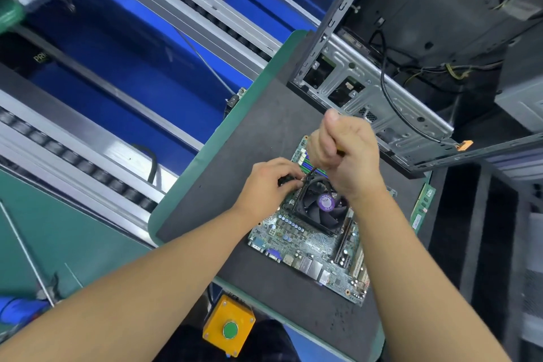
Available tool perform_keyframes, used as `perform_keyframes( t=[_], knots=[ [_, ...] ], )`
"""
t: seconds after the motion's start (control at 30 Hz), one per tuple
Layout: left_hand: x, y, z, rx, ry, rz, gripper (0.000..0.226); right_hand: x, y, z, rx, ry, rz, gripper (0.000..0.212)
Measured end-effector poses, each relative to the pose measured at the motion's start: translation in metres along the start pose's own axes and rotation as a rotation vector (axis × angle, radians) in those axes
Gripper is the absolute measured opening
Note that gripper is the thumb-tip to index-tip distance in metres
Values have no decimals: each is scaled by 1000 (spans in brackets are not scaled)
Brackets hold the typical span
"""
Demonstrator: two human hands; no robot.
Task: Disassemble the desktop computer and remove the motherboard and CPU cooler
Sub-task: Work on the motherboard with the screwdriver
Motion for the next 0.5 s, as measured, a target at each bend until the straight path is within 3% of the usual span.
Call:
perform_keyframes(
  t=[0.07, 0.13, 0.33, 0.5],
  knots=[
    [-1, 1, -1, 6, 7, 3, 11, 7, 2, 10, 55, 71, -80, 32],
    [0, 1, -1, 13, 9, 8, 11, 8, 3, 16, 15, 1, -100, 28],
    [0, -2, 0, 21, 4, -6, 12, -14, 9, 9, -408, -525, 47, 46],
    [0, -6, 1, 19, 17, 3, 12, -27, 5, -13, -234, -627, 111, 54]
  ],
)
Point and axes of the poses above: each hand's wrist, its own x-axis towards the middle knuckle, its own z-axis out of the back of the hand, y = z × x, the point moved 4 cm from there along x, towards the middle knuckle, and after that the axes turned 8 degrees about -y, right-handed, at the moved point
